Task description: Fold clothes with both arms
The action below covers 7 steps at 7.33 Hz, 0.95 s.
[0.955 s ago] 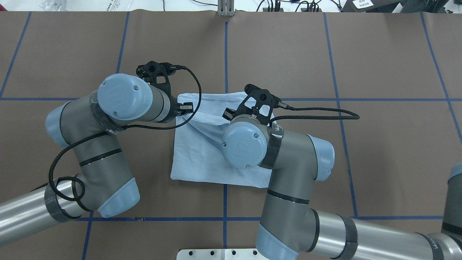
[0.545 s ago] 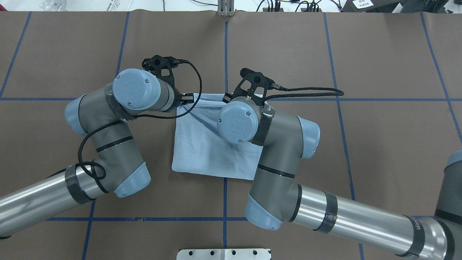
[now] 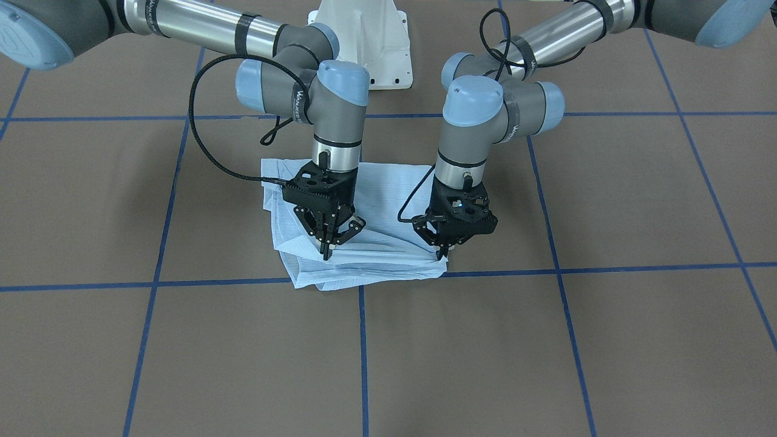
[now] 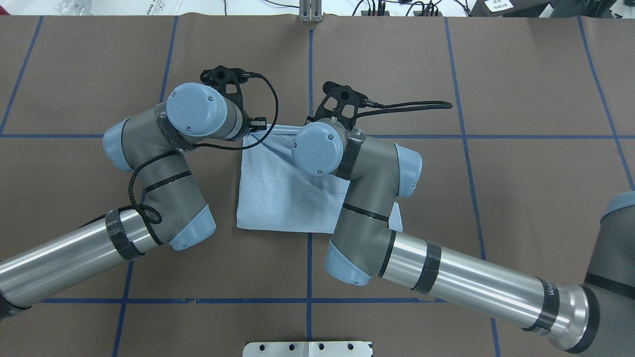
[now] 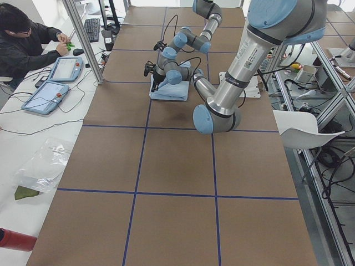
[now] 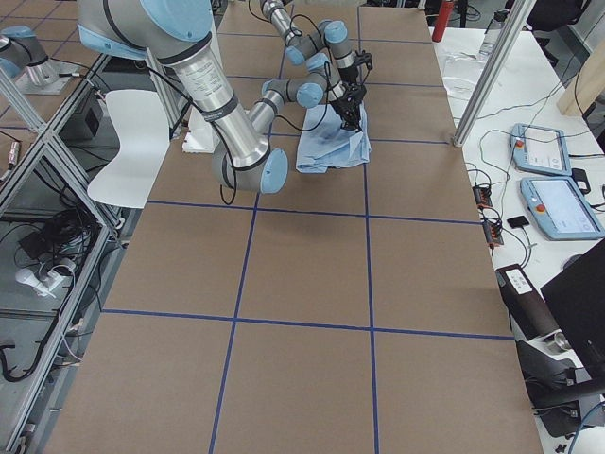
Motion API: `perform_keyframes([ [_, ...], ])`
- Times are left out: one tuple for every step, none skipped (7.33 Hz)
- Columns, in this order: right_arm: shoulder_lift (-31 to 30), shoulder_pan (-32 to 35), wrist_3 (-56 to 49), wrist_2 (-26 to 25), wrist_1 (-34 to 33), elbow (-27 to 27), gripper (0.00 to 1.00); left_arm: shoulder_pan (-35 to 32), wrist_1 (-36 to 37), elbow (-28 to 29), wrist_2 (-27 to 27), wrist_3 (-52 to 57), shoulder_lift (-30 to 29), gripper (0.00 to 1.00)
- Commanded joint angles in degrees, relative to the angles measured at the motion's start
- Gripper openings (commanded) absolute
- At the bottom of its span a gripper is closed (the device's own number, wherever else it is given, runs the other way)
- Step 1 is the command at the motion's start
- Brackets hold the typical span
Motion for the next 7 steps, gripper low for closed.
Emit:
perform_keyframes([
  [1.0,0.0,-1.4,0.0,3.6,-4.0,0.00,0.0,-3.6,4.4,-0.1,0.2,-0.1,0.00],
  [0.9,0.1,-3.0,0.0,3.6,-4.1,0.00,0.0,-4.2,5.0,-0.1,0.3,-0.1,0.00],
  [0.9,0.0,-5.8,-0.1,3.6,-4.1,0.99,0.0,-4.3,5.0,-0.1,0.3,0.0,0.53],
  [1.4,0.7,-8.2,1.1,3.8,-3.9,1.00,-0.2,-4.9,4.5,-0.1,3.9,0.3,1.00],
  [2.0,2.7,-8.6,7.1,3.6,-3.4,1.00,-0.9,-6.6,2.8,-0.8,8.0,1.1,1.00],
  [3.0,3.5,-9.3,10.1,3.4,-3.3,1.00,-1.1,-6.6,1.2,-1.1,9.2,2.0,1.00],
  [3.5,3.5,-9.3,10.4,3.3,-3.2,1.00,-2.3,-6.4,-0.2,-5.1,10.0,2.4,1.00],
])
